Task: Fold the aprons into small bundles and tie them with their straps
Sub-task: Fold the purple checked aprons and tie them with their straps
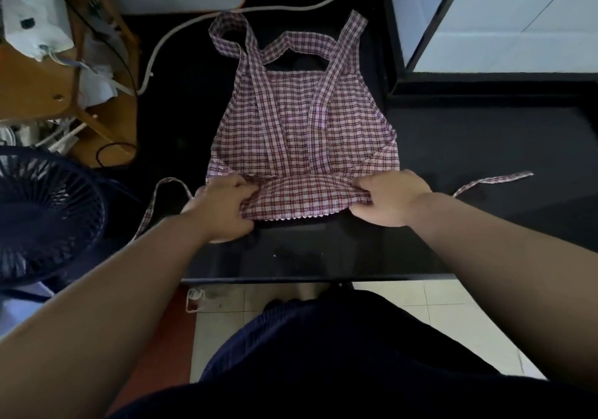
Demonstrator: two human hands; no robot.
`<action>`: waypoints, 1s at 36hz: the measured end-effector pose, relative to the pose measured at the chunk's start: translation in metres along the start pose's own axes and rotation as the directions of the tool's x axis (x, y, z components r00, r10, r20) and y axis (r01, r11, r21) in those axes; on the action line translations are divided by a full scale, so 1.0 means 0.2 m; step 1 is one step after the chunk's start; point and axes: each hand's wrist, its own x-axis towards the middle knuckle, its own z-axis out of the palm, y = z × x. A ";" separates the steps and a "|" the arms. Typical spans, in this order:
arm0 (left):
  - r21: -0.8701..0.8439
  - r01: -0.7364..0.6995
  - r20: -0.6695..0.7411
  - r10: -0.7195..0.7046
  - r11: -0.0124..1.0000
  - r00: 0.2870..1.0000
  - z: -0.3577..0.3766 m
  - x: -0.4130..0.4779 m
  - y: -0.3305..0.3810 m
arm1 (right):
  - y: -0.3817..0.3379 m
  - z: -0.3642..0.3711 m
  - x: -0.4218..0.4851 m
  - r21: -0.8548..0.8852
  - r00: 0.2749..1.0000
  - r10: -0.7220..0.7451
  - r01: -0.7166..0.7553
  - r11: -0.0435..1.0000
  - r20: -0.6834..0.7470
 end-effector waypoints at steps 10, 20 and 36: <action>-0.303 0.203 0.263 -0.123 0.931 0.957 -0.12 0.01 0.00 | -0.02 -0.11 -0.05 0.074 0.958 0.114 -0.137 0.988 0.264; 0.216 0.246 -0.354 -0.159 0.945 0.922 0.01 0.02 -0.03 | 0.00 0.09 -0.01 -0.120 0.985 0.165 -0.169 0.978 -0.045; 0.072 -0.043 0.042 0.040 0.996 0.998 -0.05 0.02 0.04 | 0.06 0.10 -0.05 0.036 0.992 0.094 -0.097 0.995 0.081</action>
